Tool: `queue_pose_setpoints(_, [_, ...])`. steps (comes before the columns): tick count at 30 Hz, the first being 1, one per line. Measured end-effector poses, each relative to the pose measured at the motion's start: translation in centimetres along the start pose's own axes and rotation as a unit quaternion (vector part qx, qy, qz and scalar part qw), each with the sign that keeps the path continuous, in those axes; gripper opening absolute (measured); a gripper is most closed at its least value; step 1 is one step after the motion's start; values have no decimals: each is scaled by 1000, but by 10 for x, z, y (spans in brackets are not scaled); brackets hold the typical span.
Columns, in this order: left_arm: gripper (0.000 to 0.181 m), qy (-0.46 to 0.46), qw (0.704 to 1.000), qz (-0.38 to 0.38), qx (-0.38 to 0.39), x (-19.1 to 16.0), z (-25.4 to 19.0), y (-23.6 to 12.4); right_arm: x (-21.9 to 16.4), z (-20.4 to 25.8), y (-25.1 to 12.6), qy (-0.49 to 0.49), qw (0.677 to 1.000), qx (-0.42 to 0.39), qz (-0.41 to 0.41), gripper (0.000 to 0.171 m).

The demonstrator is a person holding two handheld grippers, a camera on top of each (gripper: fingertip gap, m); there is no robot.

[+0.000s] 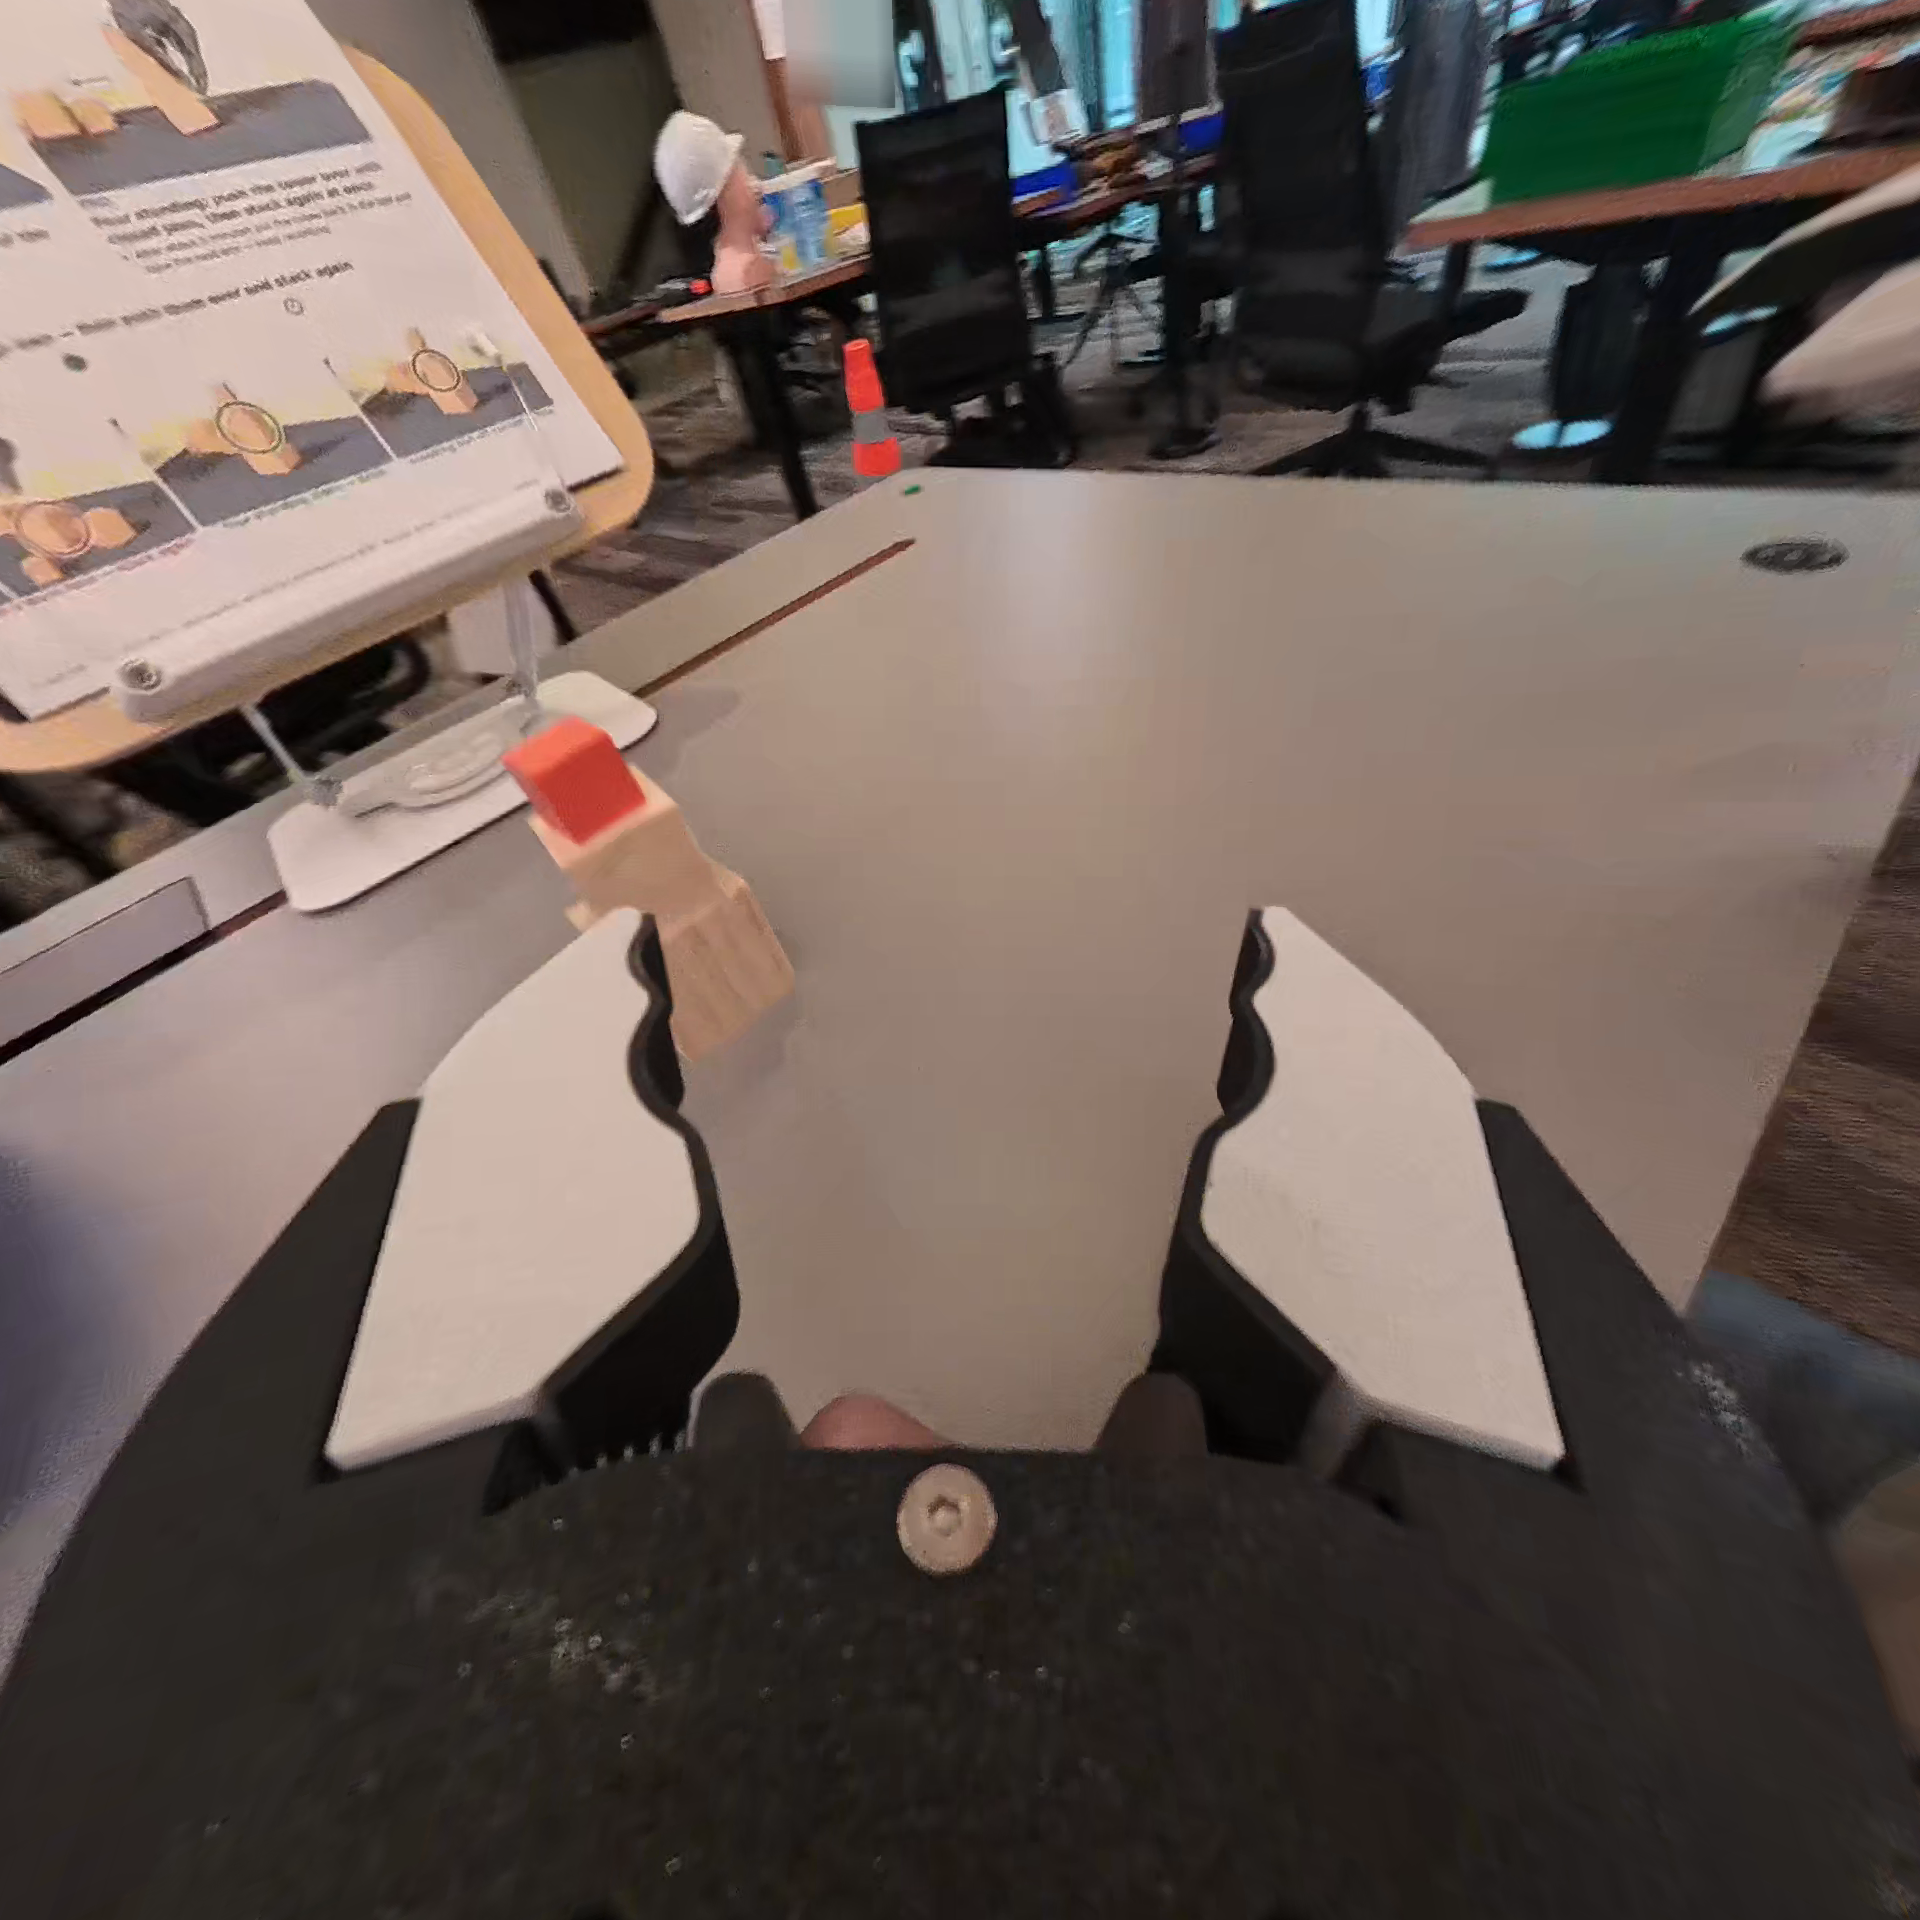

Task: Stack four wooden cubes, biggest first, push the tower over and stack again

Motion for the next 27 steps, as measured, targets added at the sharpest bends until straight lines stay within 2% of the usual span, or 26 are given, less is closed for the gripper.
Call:
queue_pose_setpoints(2, [95, 12, 998, -1, 58, -11, -15, 2, -15, -16, -26, -4, 1000, -13, -7, 61])
queue_pose_setpoints(6, [88, 13, 996, -19, 89, -7, -31, 7, -50, -35, -71, 5, 1000, -12, -23, 62])
queue_pose_setpoints(10, [86, 15, 993, -8, 118, -6, -26, 14, -104, -50, -108, 12, 999, -14, -40, 65])
queue_pose_setpoints(12, [88, 9, 992, 9, 123, -6, -23, 20, -150, -55, -121, 39, 998, -27, -35, 65])
queue_pose_setpoints(15, [85, 13, 991, 14, 130, -2, -20, 22, -255, -41, -121, 75, 996, -42, 30, 65])
queue_pose_setpoints(18, [84, 17, 991, 26, 130, -3, -18, 22, -387, -10, -91, 79, 988, -23, 130, 62])
queue_pose_setpoints(20, [83, 14, 992, 27, 126, -4, -16, 22, -468, 9, -54, 66, 982, 5, 179, 64])
queue_pose_setpoints(22, [82, 8, 991, 34, 126, -6, -11, 21, -539, 24, -7, 65, 975, 46, 208, 59])
queue_pose_setpoints(24, [82, 0, 991, 43, 127, -7, -4, 19, -598, 36, 46, 57, 964, 95, 244, 58])
queue_pose_setpoints(27, [81, -11, 989, 55, 140, -5, 8, 14, -661, 41, 125, 2, 942, 146, 301, 52])
Point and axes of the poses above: each gripper's, where its closed fingertips meet, y out along the fingers, x out of its top, z = x × y across the jaws, the point moved 2 cm from there along -y, back along the fingers, and after that the axes turned 15 degrees about -x, right-handed, at the moved point
